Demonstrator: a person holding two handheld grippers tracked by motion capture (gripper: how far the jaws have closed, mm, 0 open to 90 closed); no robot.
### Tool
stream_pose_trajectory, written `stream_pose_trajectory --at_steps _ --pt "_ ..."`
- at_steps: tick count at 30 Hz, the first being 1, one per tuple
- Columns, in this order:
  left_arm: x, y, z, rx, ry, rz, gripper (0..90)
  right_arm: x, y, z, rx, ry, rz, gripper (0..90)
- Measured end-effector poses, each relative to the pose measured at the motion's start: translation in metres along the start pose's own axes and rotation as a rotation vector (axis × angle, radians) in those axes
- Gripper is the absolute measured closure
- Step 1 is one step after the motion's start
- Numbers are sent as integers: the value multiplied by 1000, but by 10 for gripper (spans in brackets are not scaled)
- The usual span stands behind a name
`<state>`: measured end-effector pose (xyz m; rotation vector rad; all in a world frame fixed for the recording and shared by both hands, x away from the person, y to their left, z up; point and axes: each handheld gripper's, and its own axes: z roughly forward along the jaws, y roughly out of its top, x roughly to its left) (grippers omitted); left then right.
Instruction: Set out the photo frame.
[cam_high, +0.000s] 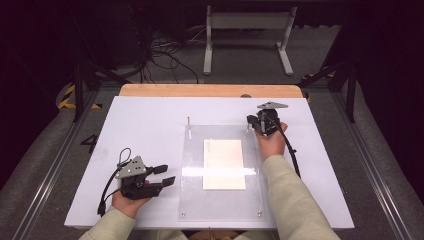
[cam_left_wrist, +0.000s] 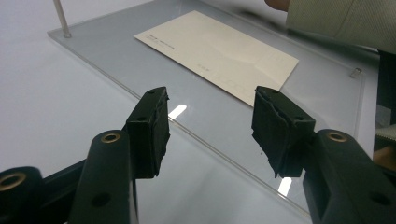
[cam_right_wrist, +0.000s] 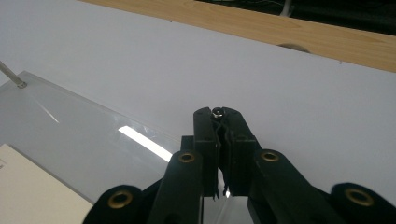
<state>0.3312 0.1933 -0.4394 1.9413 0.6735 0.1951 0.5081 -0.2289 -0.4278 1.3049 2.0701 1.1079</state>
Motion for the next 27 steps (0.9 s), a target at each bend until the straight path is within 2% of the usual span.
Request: stream_pose_trajectory --at_steps 17,20,23,27 --pt "1 0 -2 -11 13 8 448 -15 10 9 36 70 53 855" --pt "1 0 0 -11 14 0 394 -17 11 10 43 86 60 855" --pt "1 0 1 -12 27 16 303 -19 13 11 52 99 64 855" --pt "-1 0 3 -8 54 55 258 -22 14 13 52 113 73 855"
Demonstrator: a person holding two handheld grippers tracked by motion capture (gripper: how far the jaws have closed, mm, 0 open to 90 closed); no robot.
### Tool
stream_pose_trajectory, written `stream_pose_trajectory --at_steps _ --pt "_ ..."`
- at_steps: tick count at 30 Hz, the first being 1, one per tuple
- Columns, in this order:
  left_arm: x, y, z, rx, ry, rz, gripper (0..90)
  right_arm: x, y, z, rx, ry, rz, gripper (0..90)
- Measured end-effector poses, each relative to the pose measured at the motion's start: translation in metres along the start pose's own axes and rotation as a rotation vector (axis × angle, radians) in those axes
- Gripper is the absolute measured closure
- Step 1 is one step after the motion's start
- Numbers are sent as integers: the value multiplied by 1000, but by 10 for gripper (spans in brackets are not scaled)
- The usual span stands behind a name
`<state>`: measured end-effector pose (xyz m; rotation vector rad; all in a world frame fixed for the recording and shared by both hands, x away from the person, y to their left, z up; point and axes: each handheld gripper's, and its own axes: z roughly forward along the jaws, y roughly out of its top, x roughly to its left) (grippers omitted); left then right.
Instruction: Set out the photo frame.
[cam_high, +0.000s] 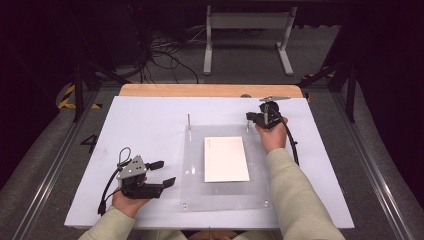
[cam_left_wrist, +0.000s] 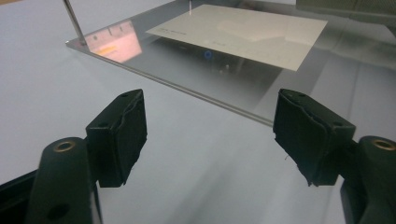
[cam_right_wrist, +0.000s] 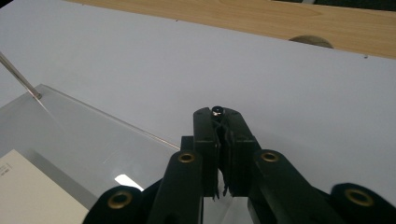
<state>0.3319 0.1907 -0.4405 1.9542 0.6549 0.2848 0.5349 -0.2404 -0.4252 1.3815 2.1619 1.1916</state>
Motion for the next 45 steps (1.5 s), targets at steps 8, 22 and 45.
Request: stream_pose_trajectory --at_steps 8,22,45 --pt "-3 0 4 20 8 41 204 -6 2 3 1 34 17 854" --pt "-25 12 23 -34 37 240 136 -13 2 7 -12 68 63 854" --pt "-56 29 28 -143 63 390 536 -15 1 9 -25 77 88 852"
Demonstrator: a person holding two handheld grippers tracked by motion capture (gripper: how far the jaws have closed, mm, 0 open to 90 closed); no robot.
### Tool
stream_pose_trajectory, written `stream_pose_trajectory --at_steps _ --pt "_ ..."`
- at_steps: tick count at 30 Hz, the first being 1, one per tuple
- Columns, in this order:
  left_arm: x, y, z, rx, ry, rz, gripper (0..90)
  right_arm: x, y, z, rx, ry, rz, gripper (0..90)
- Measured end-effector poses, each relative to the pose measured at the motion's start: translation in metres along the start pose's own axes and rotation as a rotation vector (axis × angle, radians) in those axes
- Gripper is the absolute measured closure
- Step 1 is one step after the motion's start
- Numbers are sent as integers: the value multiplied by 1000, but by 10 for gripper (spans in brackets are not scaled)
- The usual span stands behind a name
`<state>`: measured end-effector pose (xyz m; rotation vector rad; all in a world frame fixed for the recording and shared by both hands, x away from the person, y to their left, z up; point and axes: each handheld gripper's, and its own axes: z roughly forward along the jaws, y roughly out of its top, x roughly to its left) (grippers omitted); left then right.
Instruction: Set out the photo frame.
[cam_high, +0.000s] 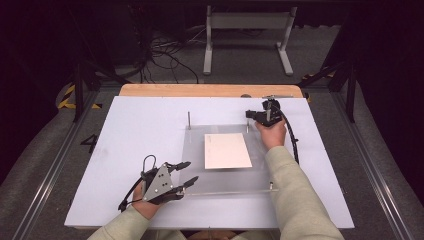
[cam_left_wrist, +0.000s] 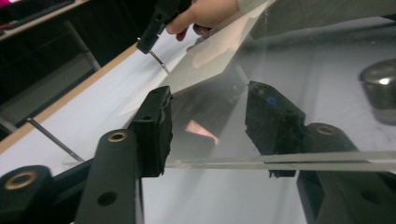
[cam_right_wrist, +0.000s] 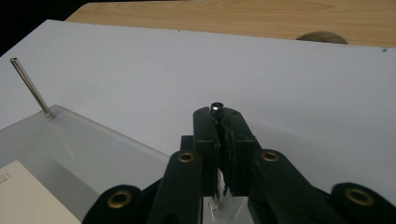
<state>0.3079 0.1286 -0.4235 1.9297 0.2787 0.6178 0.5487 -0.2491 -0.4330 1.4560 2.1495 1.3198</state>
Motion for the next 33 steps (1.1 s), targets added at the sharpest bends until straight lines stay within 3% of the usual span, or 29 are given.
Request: stream_pose_trajectory --at_steps 15,18,22,25,29,33 --pt "4 2 -6 32 39 16 558 2 -1 -4 2 -2 -1 835" --pt "5 1 -8 33 49 5 556 6 -3 -11 1 -22 -16 811" --pt "6 1 -8 34 50 9 556 9 -4 -29 -33 -41 2 717" --pt "6 2 -8 37 54 8 556 14 -6 -45 -61 -18 -35 669" --pt "6 3 -9 39 56 3 555 26 -12 -69 -81 18 -120 607" --pt "6 4 -9 46 57 -3 552 39 -22 -99 -102 64 -178 600"
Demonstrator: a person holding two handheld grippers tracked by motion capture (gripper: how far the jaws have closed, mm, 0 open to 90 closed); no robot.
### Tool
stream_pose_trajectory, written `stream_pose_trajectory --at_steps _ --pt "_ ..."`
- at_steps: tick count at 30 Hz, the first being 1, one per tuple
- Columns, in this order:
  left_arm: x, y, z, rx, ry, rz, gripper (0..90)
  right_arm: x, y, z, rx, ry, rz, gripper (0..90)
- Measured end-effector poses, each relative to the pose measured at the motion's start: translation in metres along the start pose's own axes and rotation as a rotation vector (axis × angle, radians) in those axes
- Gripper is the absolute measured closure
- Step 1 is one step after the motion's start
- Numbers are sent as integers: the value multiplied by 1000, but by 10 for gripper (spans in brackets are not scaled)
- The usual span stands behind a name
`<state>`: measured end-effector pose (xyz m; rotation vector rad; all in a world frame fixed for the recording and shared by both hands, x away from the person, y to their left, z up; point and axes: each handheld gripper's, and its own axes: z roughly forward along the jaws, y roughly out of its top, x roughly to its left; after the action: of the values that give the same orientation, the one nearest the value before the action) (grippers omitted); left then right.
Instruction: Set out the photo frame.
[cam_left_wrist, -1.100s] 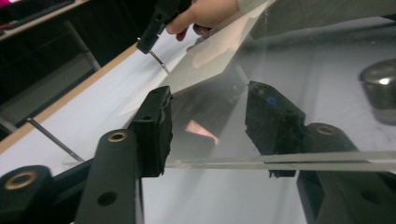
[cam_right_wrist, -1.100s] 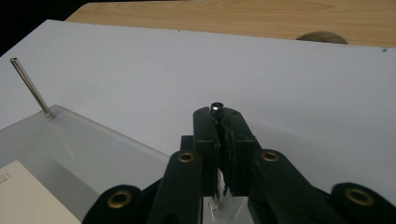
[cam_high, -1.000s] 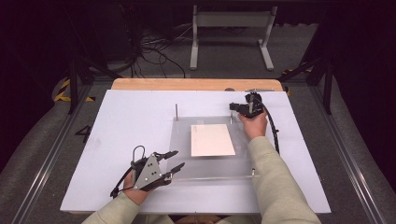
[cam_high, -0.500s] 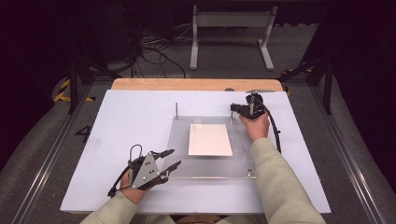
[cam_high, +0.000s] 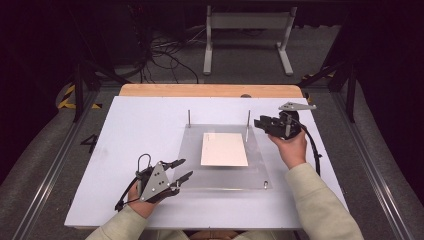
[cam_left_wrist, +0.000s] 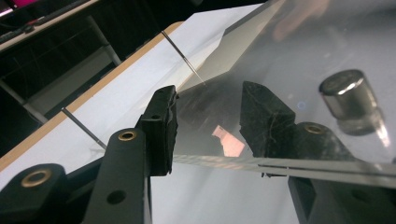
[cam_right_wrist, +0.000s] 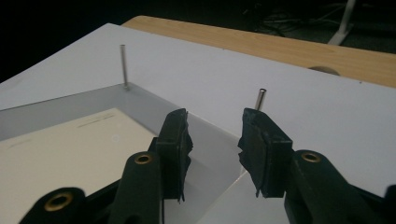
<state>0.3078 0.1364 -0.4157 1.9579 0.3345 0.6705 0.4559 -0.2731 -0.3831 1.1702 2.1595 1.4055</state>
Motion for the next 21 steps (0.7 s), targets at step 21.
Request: stream_pose_trajectory --at_steps 21 --pt "4 5 0 13 -13 -56 525 65 -50 -107 -14 108 -240 412"
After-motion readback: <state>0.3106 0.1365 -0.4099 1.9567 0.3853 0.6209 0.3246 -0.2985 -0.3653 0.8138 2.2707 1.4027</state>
